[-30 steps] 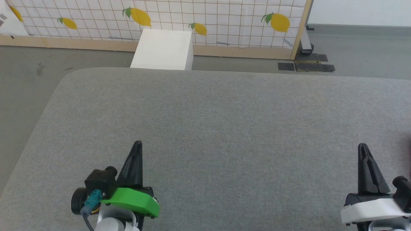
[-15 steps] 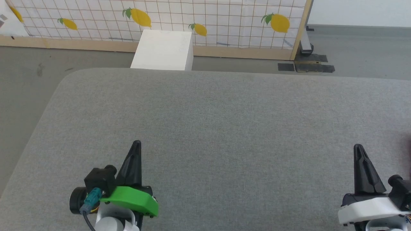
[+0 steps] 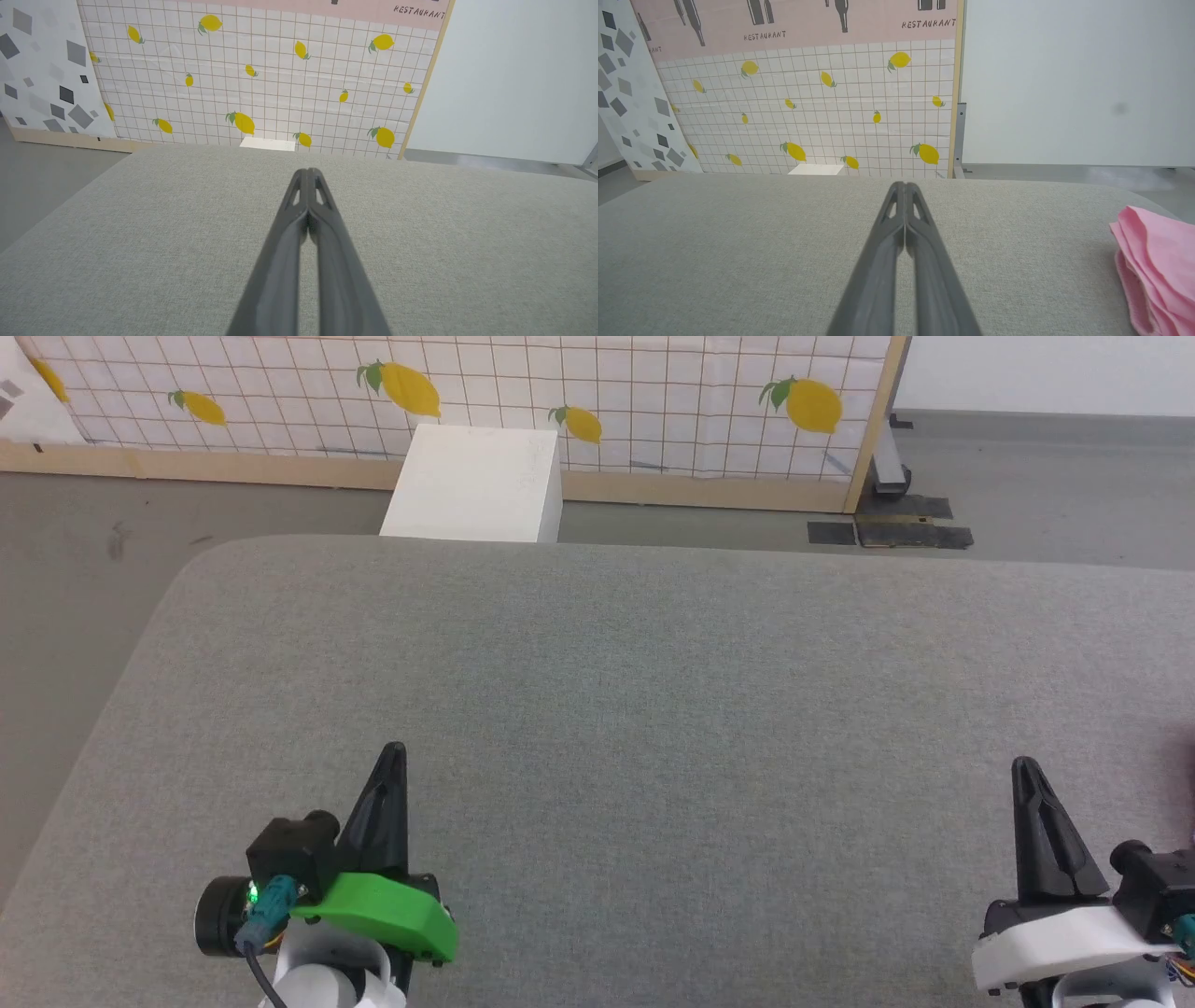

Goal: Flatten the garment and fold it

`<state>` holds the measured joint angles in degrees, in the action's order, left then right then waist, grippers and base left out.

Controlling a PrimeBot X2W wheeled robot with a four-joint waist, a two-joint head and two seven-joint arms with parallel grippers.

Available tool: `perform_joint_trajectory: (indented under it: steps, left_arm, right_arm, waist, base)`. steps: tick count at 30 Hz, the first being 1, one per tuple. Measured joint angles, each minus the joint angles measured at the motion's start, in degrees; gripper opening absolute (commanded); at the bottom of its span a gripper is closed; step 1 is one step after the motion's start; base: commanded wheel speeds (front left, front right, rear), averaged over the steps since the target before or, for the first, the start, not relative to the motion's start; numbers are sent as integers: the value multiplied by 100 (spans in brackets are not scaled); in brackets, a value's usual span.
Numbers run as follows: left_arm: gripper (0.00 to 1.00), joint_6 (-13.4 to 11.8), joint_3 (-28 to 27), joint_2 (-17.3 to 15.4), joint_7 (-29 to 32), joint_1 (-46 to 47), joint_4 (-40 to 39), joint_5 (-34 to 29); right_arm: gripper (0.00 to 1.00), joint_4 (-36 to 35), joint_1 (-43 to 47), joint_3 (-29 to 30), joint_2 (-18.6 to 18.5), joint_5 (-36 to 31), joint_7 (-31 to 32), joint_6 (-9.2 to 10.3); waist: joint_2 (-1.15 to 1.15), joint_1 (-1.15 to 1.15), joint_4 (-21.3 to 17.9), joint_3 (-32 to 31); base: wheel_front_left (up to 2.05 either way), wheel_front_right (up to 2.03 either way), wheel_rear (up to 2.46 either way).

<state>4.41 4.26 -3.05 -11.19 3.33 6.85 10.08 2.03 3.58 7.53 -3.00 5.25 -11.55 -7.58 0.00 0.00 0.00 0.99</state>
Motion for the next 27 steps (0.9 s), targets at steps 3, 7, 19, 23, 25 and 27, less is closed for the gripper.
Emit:
perform_joint_trajectory:
  steps: [3,7,19,23,25,27]
  left_arm:
    - [0,-2,-14,0,21,-1,-19,-18]
    - [0,-42,-31,0,60,-3,-40,-54]
    - [0,-79,-81,0,204,-38,-131,-156]
    - [0,-94,-99,0,255,-51,-156,-192]
    - [0,-101,-107,0,263,-61,-167,-203]
    - [0,-102,-118,0,291,-65,-176,-205]
  right_arm:
    - [0,-4,-2,-23,0,-25,41,0]
    - [0,-13,-6,-51,0,-34,86,0]
    - [0,-32,-25,-142,0,-102,219,0]
    - [0,-38,-47,-170,0,-127,256,0]
    - [0,-44,-54,-185,0,-129,283,0]
    - [0,-49,-63,-201,0,-135,308,0]
  waist:
    - [0,0,0,-3]
    - [0,0,0,-7]
    - [0,0,0,-19]
    - [0,0,0,-23]
    - [0,0,0,-25]
    - [0,0,0,-27]
  base:
    - [0,0,0]
    - [0,0,0]
    - [0,0,0]
    - [0,0,0]
    - [0,0,0]
    - [0,0,0]
